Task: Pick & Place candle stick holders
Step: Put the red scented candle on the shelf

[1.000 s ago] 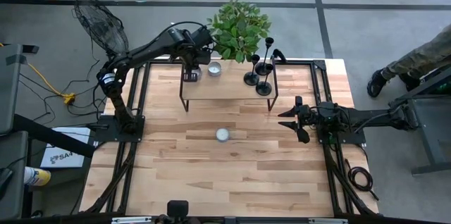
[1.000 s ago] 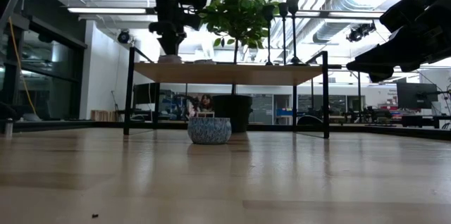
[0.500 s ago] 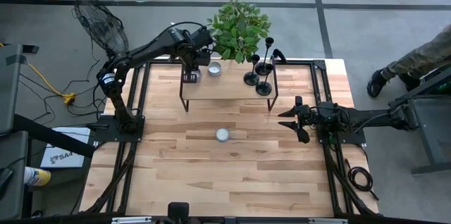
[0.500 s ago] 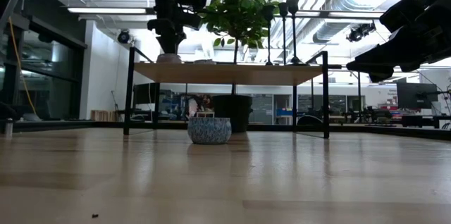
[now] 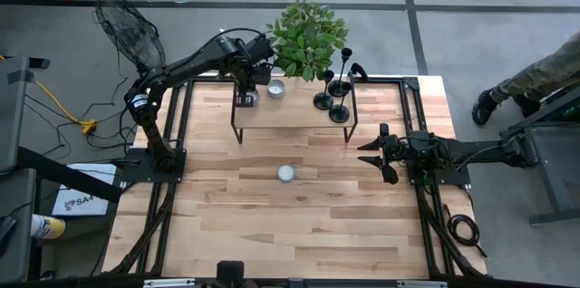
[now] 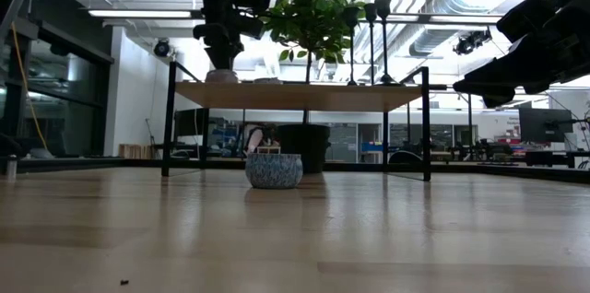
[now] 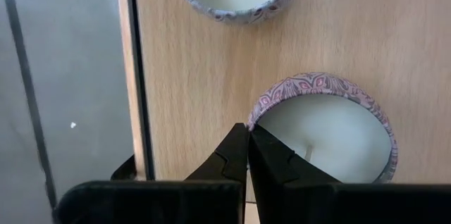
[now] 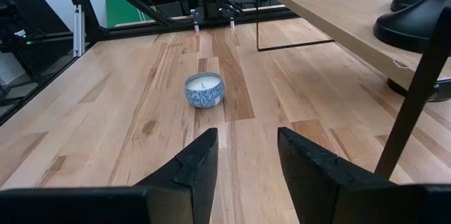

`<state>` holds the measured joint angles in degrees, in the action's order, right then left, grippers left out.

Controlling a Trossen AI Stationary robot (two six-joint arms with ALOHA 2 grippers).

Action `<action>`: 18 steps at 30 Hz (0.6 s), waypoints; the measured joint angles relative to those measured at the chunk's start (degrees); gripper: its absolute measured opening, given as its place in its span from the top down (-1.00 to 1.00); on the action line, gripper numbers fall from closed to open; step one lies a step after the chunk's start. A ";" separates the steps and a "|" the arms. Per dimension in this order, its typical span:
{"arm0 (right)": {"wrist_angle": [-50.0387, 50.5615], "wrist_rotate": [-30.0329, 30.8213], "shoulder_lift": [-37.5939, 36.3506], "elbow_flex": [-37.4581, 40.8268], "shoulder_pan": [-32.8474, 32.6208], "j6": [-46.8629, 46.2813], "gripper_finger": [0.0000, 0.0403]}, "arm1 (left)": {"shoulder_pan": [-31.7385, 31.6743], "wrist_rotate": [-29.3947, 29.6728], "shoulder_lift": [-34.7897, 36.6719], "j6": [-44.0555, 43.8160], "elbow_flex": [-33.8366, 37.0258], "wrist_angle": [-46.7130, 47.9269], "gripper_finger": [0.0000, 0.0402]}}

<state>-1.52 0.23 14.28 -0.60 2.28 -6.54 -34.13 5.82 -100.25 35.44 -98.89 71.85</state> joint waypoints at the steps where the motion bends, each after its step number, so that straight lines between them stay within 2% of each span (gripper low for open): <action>1: 0.00 0.02 0.00 0.00 0.00 0.02 0.30 | 0.00 -0.58 0.00 -0.05 0.00 -0.01 1.00; 18: -0.01 0.01 0.00 0.00 0.00 0.03 0.30 | 0.00 -0.85 0.00 0.09 0.00 0.02 1.00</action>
<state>-1.53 0.24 14.28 -0.60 2.28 -6.52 -34.13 4.97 -100.25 35.53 -98.89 71.88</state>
